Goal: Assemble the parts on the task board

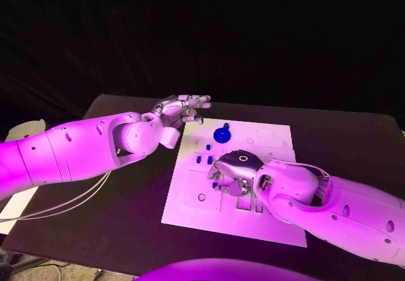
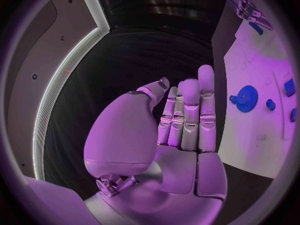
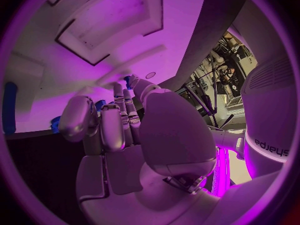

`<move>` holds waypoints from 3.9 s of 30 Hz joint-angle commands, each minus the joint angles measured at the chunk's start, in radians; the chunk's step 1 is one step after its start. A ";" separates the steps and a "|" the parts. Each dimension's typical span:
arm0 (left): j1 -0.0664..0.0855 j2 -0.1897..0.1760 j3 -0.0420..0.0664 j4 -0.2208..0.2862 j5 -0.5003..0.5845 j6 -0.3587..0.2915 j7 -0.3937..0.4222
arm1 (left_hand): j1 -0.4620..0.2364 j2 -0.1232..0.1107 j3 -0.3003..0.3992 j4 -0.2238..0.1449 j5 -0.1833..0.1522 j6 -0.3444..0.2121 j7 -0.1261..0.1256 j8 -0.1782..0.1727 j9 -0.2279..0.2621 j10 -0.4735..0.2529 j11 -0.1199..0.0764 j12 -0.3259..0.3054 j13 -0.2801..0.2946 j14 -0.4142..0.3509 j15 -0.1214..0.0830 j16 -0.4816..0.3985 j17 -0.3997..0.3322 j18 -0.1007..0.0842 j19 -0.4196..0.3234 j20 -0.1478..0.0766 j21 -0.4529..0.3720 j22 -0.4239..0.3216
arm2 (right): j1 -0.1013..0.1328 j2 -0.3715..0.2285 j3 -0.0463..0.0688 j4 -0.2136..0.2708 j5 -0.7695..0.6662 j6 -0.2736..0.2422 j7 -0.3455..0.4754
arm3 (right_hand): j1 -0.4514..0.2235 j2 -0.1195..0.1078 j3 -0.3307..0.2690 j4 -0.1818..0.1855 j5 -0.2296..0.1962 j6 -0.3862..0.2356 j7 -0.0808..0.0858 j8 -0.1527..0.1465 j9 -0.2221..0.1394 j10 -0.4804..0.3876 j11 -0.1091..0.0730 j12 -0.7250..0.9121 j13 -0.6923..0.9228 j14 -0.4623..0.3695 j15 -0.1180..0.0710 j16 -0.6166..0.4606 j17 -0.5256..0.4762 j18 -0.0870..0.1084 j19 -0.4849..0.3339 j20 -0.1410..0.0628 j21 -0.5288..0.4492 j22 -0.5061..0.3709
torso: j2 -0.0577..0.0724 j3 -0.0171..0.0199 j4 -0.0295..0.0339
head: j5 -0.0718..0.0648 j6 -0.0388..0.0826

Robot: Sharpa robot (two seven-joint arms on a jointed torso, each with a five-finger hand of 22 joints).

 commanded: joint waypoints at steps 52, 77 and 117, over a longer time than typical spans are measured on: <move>0.000 0.000 0.000 0.000 -0.006 0.031 -0.004 | -0.001 0.010 -0.004 -0.004 0.004 -0.005 0.002 0.003 0.000 -0.008 0.001 0.007 0.000 -0.009 -0.001 0.001 -0.004 0.011 0.002 0.003 -0.007 -0.002 | 0.072 -0.236 0.032 0.056 0.027 0.040 -0.070 | 0.068 0.042 -0.096 0.047 0.000 0.093 -0.039 0.029 0.011 0.139 -0.046 0.055 0.005 0.048 -0.029 -0.011 -0.033 0.011 0.022 -0.024 -0.004 0.007 | 0.000 0.0000 -0.0044 | -0.032 0.023; 0.000 0.002 0.000 -0.004 -0.006 0.030 -0.004 | 0.001 0.012 -0.005 -0.006 0.004 -0.005 0.002 0.004 0.000 -0.009 0.001 0.010 0.000 -0.011 -0.001 0.002 -0.006 0.012 0.002 0.003 -0.008 -0.004 | 0.072 -0.250 0.043 0.098 0.014 -0.108 -0.075 | 0.119 0.082 0.015 -0.005 -0.005 0.165 -0.037 0.038 0.026 0.232 -0.057 0.035 0.008 0.052 -0.042 0.017 -0.003 0.004 0.037 -0.038 0.024 0.044 | -0.001 -0.0005 -0.0033 | -0.032 0.020; 0.000 0.021 0.000 -0.004 -0.006 0.031 -0.003 | 0.002 0.013 -0.005 -0.007 0.004 -0.005 0.002 0.004 0.000 -0.010 0.001 0.011 0.000 -0.011 -0.001 0.002 -0.007 0.012 0.002 0.003 -0.009 -0.004 | -0.037 -0.007 0.021 0.101 0.071 -0.037 0.024 | 0.109 0.064 0.042 -0.031 -0.003 0.158 -0.026 0.025 0.029 0.229 -0.049 0.010 0.006 0.050 -0.038 0.020 -0.003 0.004 0.034 -0.037 0.023 0.042 | 0.000 -0.0007 -0.0014 | 0.002 -0.002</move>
